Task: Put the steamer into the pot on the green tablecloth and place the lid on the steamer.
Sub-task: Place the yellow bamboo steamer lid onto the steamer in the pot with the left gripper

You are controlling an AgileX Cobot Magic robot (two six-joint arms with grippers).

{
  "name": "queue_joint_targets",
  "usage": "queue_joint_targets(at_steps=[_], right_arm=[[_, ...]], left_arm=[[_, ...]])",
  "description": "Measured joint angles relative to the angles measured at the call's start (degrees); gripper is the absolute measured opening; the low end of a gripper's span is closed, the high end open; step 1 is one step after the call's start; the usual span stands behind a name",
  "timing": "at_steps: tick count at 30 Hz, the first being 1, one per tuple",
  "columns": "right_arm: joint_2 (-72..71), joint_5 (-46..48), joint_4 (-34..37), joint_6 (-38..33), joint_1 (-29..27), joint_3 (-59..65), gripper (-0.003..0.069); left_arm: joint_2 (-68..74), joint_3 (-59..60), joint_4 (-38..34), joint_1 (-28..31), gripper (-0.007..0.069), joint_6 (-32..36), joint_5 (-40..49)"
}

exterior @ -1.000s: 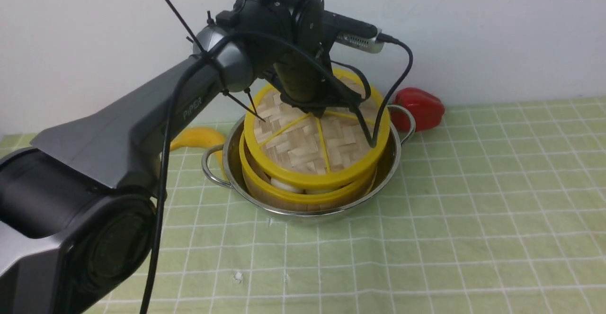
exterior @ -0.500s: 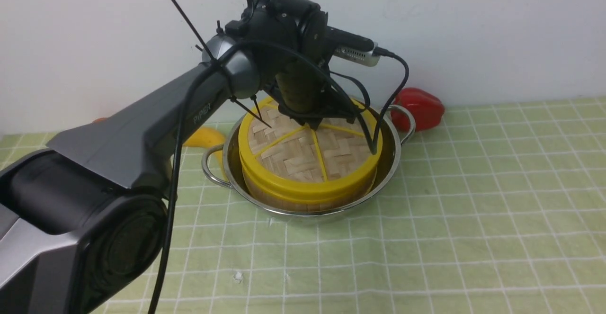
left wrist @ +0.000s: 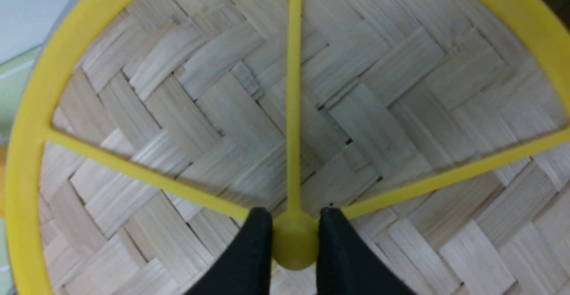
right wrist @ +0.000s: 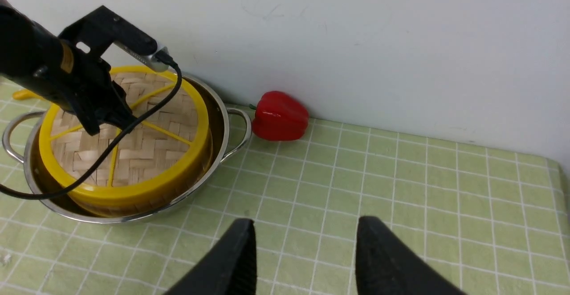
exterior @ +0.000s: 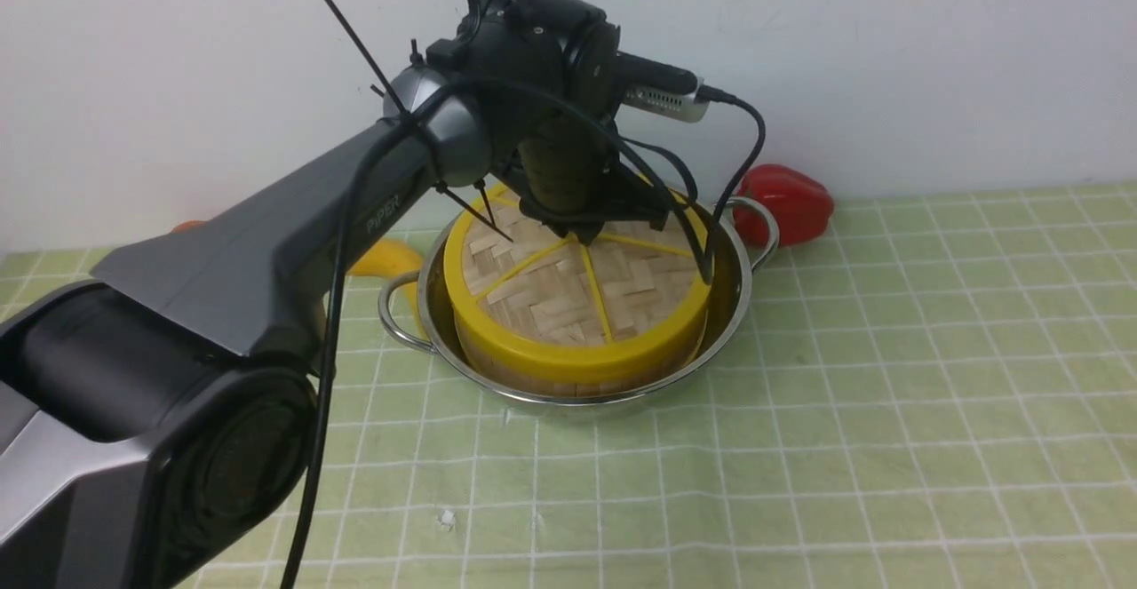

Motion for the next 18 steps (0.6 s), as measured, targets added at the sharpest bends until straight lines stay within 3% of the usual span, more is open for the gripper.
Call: queue_joint_targets(at_steps=[18], right_arm=[[0.0,0.0,0.0,0.0,0.0,0.0,0.0325]], left_arm=[[0.0,0.0,0.2,-0.1,0.0116,0.1,-0.3]])
